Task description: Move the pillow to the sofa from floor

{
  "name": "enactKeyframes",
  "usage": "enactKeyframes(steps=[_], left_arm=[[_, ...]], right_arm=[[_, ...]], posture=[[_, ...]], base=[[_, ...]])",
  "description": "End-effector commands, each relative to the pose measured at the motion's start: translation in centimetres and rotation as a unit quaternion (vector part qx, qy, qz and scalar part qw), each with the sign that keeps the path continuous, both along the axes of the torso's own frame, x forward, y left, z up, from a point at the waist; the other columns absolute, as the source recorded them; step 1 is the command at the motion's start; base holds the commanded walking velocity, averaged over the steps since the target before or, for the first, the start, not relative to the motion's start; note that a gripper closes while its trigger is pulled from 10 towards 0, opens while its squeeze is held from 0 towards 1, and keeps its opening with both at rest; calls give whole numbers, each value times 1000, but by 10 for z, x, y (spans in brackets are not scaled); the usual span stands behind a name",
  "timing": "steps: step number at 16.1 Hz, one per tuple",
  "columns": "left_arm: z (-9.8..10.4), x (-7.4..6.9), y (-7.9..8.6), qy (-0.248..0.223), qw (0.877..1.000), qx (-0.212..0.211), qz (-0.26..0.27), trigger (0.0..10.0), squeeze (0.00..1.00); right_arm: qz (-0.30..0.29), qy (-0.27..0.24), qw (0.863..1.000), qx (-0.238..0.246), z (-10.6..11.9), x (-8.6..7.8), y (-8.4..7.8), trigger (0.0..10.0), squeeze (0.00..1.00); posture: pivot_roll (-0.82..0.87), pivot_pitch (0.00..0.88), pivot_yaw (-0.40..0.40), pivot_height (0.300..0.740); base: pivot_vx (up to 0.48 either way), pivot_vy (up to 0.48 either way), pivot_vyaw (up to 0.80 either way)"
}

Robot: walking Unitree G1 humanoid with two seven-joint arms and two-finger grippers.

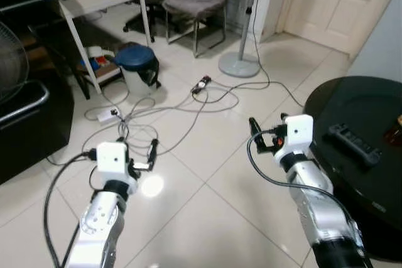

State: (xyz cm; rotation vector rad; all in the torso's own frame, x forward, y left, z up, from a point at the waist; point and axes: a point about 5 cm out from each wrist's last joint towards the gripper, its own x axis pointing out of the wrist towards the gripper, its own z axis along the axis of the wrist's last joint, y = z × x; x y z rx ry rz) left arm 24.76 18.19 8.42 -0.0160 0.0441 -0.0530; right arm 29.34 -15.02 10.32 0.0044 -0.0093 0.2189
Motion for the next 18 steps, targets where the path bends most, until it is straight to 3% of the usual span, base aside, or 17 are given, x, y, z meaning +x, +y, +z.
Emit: enactKeyframes(steps=[1, 2, 3, 4, 5, 6, 8, 9, 12, 13, 14, 18], left_arm=[[8, 3, 4, -8, 1000, 5, 18, 10000, 1000], [12, 7, 6, -11, 999, 10, 34, 10000, 1000], [17, 11, 7, -17, 999, 17, 35, 10000, 541], [25, 15, 3, -33, 999, 0, 34, 10000, 0], [27, 18, -2, -35, 999, -3, 25, 10000, 0], [25, 19, -8, -23, 999, 23, 1, 10000, 0], [26, 20, -5, -5, 999, 32, 0, 10000, 0], [32, 20, -1, -14, 999, 34, 3, 10000, 0], [38, 22, 10, -22, 998, 50, 20, 10000, 0], [39, 23, 14, -27, 997, 57, 37, 10000, 0], [39, 23, 14, -31, 996, 68, 53, 10000, 0], [39, 26, 11, -18, 997, 55, 58, 10000, 0]], right_arm=[[3, 2, 1000, -1, 5, -1, 0, 10000, 1000], [-6, 7, 1000, 7, 5, -3, 1, 10000, 1000], [-51, 10, 998, -37, 0, -4, -2, 10000, 1000], [-51, 28, 998, -27, -3, -8, 3, 10000, 67], [-36, 37, 998, -23, -3, -11, 8, 10000, 0], [-34, 47, 998, -21, -2, -8, 8, 10000, 0], [-52, 54, 997, -22, -2, -1, 3, 10000, 0], [-46, 57, 996, -55, -6, -1, 2, 10000, 106], [-38, 60, 993, -90, -10, -3, 1, 10000, 122], [-33, 67, 994, -74, -12, -3, 2, 10000, 141], [-23, 76, 996, -27, -11, -1, 7, 10000, 133], [4, 74, 997, -9, -7, 1, 18, 10000, 133]], posture=[[68, 0, 25, 740], [80, 0, 21, 740], [82, 0, 30, 740], [82, 0, 27, 740], [81, 0, 27, 740], [82, 0, 25, 740], [91, 0, 24, 740], [103, 0, 23, 740], [110, 0, 19, 740], [116, 0, 11, 740], [120, 0, 5, 740], [121, 0, -4, 740]], base=[[0, 0, 0], [0, 0, 0], [0, 0, 0], [0, 0, 0], [0, 0, 0], [0, 0, 0], [0, 0, 400], [0, 0, 800], [0, 0, 800], [0, 0, 800], [0, 0, 800], [0, 0, 800]])
